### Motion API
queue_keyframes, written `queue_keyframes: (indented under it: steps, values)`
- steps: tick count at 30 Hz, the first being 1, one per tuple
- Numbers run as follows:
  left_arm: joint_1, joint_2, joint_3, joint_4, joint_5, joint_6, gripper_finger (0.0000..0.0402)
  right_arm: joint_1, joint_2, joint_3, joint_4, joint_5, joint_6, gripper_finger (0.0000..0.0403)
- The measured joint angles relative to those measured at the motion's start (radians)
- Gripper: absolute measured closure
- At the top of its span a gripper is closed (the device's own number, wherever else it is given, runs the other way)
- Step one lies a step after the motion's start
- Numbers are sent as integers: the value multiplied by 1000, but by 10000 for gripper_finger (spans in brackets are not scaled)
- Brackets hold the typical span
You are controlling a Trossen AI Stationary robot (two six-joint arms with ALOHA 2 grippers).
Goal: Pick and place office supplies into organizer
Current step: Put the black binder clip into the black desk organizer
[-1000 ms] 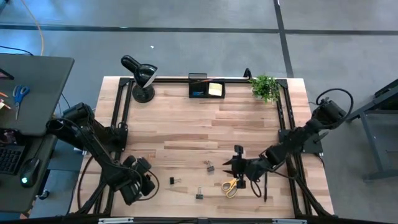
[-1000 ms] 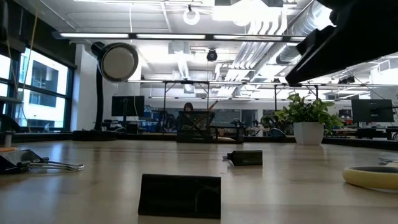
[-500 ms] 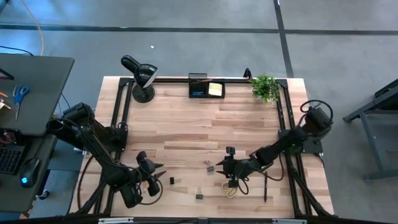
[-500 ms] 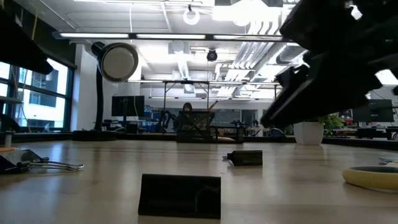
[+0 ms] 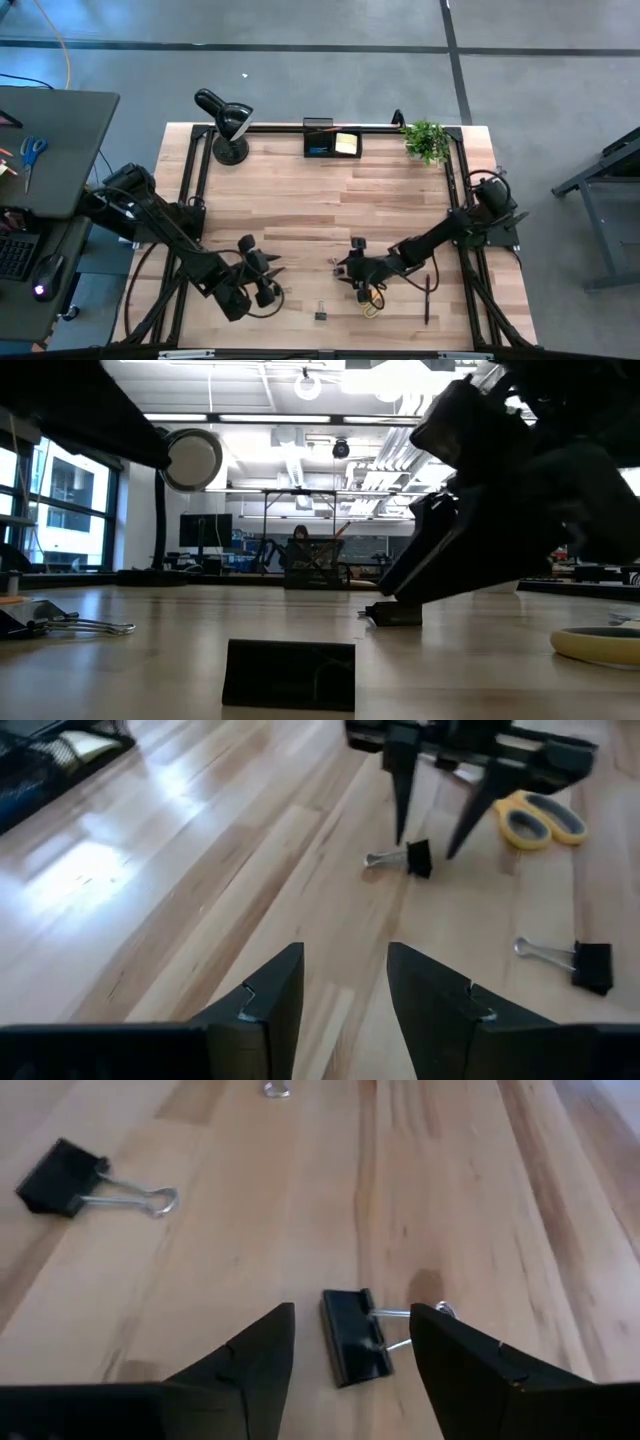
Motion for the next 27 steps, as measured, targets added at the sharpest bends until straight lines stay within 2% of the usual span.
queue_keyframes:
  steps: [4, 10, 27]
  values:
    - [-3, 0, 0, 7, 9, 30, 268, -15, 0, 9, -26, -16, -12, 214]
    - [-3, 0, 0, 7, 10, 31, 268, -40, 0, 10, -24, -107, -10, 217]
    - [-3, 0, 0, 7, 14, 31, 268, -43, 43, 13, -13, -111, -15, 271]
